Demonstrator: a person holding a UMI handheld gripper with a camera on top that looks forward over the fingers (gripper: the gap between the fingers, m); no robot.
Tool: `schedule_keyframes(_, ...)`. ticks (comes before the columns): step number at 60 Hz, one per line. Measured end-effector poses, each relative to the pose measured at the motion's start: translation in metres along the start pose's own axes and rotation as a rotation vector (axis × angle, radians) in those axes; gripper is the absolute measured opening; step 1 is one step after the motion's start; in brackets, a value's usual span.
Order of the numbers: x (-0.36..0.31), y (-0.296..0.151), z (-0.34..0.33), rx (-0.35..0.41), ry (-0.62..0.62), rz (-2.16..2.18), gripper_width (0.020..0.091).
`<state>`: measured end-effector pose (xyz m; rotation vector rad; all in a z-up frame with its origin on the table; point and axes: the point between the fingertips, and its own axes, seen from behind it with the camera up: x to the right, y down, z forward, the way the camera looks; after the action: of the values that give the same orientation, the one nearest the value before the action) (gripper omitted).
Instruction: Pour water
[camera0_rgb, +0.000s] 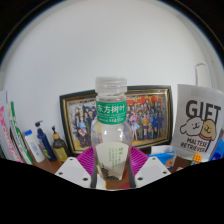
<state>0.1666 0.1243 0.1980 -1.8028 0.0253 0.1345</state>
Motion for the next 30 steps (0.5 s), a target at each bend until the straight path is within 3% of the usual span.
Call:
schedule_keyframes(19, 0.056, 0.113, 0.028, -0.144, 0.040, -0.072, 0.0436)
schedule_keyframes(27, 0.064, 0.142, 0.033, -0.176, 0.048, -0.082, 0.0448)
schedule_keyframes(30, 0.064, 0.141, 0.033, -0.152, 0.041, -0.081, 0.0441)
